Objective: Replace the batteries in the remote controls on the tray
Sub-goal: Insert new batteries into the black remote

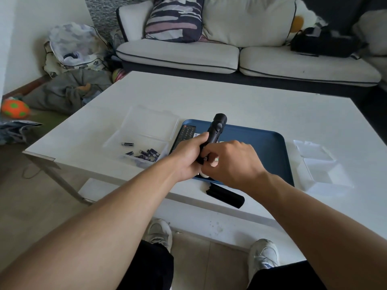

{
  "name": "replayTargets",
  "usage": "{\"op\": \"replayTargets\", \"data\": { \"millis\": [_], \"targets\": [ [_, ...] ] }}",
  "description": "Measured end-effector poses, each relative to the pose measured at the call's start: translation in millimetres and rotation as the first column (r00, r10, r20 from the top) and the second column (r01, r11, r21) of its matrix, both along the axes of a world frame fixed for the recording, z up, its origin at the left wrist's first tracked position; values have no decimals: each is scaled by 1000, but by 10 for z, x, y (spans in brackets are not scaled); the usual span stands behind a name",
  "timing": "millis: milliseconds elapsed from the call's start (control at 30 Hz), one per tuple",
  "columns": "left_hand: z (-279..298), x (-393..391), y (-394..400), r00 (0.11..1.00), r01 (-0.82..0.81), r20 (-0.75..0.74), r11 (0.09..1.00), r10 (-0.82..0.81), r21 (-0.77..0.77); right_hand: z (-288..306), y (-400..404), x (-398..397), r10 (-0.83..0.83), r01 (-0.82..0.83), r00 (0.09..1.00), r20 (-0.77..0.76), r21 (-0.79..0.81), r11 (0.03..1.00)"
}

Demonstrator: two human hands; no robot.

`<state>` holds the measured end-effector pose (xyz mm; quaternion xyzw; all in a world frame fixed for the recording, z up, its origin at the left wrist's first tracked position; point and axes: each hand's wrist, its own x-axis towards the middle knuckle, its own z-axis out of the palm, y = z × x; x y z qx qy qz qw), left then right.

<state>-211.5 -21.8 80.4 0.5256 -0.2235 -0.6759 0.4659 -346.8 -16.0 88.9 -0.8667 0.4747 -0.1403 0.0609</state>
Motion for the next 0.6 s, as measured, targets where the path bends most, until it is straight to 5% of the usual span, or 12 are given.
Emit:
{"op": "replayTargets", "data": {
  "millis": [167, 367, 500, 600],
  "targets": [
    [26, -1, 10, 999, -33, -27, 999, 33, -4, 17, 14, 31, 12, -16, 998, -62, -76, 997],
    [13, 55, 12, 998, -20, -62, 1000, 19, -15, 61, -68, -64, 139, -136, 988, -66, 47, 990],
    [13, 67, 26, 998, -24, -55, 999, 23, -35, 19, -142, -89, 77, -96, 953, 294, 50, 994],
    [-42, 92, -9, 999, -47, 6, 997, 47, -68, 121, -157, -91, -228, -17, 748, 623, 362, 932]
  ]
}}
